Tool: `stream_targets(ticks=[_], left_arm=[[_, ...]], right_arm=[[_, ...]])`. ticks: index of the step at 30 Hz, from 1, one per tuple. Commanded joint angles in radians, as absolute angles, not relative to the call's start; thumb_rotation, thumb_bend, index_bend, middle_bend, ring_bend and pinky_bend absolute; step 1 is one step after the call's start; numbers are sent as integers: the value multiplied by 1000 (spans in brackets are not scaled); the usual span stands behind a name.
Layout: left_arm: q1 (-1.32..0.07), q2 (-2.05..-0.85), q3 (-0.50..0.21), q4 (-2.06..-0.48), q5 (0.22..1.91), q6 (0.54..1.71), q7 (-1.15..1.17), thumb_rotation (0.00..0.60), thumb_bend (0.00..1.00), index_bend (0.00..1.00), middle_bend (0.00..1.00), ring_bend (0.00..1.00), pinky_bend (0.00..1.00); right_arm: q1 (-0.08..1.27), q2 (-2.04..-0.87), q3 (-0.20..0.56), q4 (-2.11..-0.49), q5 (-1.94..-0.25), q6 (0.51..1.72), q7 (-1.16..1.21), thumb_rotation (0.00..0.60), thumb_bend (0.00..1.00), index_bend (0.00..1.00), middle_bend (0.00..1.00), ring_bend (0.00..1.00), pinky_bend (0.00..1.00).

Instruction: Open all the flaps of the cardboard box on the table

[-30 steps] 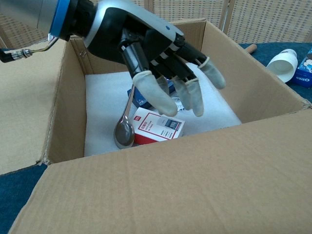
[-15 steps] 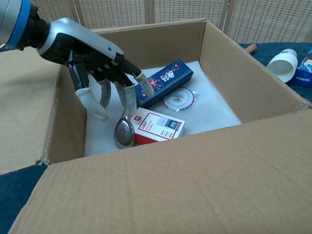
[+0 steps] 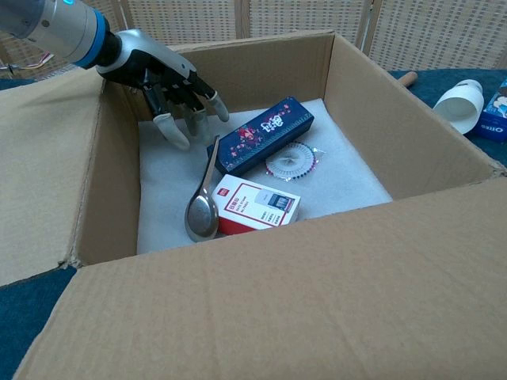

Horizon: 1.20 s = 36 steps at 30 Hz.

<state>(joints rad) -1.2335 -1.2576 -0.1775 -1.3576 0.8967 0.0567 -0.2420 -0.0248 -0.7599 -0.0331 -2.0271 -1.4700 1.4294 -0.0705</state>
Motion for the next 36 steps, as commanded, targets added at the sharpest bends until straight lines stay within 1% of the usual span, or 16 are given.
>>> stream_targets(ticks=[1,5,8,11,13,18,21,26,27,29,33,36], left_arm=[[-1290,-1309,-133,-1277,876,69,-268,600,257,136,329,252,404],[-1318,-1328,-110,-1229,863,80,-281,600,257,138,330,252,408],[-1354,-1353,-79,-1154,844,86,-293,600,257,139,332,252,413],[-1373,-1375,-67,-1109,821,93,-312,600,258,141,333,251,410],[-1377,-1380,-68,-1101,811,106,-322,600,258,141,329,244,406],[-1362,-1362,-92,-1138,817,162,-327,600,259,136,250,191,372],[-1333,-1327,-135,-1205,832,211,-339,600,258,133,245,188,371],[-1279,-1246,-218,-1330,853,172,-390,600,258,134,256,188,384],[-1260,-1212,-250,-1378,864,166,-400,600,257,137,261,188,384],[-1217,-1162,-292,-1444,900,172,-403,600,257,148,273,192,388],[-1137,-1099,-370,-1520,957,189,-424,600,258,170,300,215,413],[-1090,-1069,-407,-1556,994,216,-432,600,258,187,302,222,423]], right_arm=[[-22,-762,-32,-2028,-1464,1426,-77,600,0,0,0,0,0],[-21,-765,-30,-2029,-1458,1424,-81,600,0,0,0,0,0],[-16,-767,-27,-2029,-1447,1417,-88,600,0,0,0,0,0],[-16,-770,-27,-2031,-1444,1416,-98,600,0,0,0,0,0],[-17,-771,-27,-2033,-1442,1418,-101,600,0,0,0,0,0],[-17,-772,-24,-2034,-1438,1421,-102,600,0,0,0,0,0],[-15,-773,-24,-2034,-1435,1417,-105,600,0,0,0,0,0],[-15,-775,-29,-2038,-1444,1416,-114,600,0,0,0,0,0],[-17,-774,-30,-2040,-1450,1420,-114,600,0,0,0,0,0],[-20,-772,-32,-2041,-1457,1426,-110,600,0,0,0,0,0],[-25,-770,-38,-2042,-1477,1433,-109,600,0,0,0,0,0],[-26,-769,-41,-2042,-1486,1435,-107,600,0,0,0,0,0]])
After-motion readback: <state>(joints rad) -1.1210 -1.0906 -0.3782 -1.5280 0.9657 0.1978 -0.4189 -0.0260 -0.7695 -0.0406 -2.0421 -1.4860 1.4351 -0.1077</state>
